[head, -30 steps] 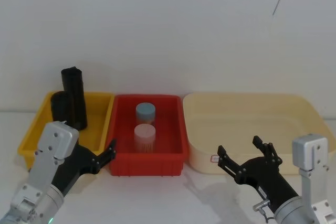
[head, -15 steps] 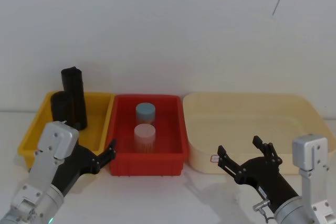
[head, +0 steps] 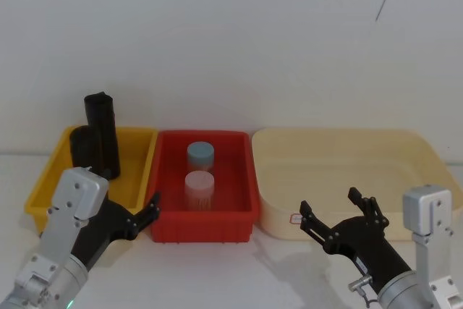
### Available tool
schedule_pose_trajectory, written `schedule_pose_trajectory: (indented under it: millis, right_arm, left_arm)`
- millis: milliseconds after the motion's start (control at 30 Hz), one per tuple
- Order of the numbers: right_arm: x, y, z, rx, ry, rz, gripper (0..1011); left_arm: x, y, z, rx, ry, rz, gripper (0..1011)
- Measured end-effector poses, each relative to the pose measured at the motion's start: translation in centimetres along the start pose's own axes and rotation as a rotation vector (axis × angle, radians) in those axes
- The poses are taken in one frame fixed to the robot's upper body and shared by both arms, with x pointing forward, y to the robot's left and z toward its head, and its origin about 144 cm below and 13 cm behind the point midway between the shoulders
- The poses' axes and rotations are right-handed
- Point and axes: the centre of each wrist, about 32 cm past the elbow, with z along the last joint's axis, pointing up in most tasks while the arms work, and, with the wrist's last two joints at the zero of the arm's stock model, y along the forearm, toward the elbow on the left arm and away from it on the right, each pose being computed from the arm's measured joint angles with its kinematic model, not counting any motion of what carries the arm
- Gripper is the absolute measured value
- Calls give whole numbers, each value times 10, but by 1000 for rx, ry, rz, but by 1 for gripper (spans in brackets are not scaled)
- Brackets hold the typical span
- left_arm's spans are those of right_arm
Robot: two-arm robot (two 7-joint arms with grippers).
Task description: Pick up the garbage bag with the one hand and transfer it to the other hand.
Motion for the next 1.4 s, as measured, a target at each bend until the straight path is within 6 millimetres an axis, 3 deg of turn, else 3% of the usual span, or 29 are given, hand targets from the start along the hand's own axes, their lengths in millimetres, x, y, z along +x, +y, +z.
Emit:
schedule_pose_trajectory:
  millis: [933, 1400]
  right_arm:
    - [0, 0, 0, 0, 0, 0, 999]
    - [0, 0, 0, 0, 0, 0, 1000]
  left_arm:
    - [0, 1, -1, 2, -2, 3, 1000]
    - [8, 17, -9, 20, -24, 67, 1000]
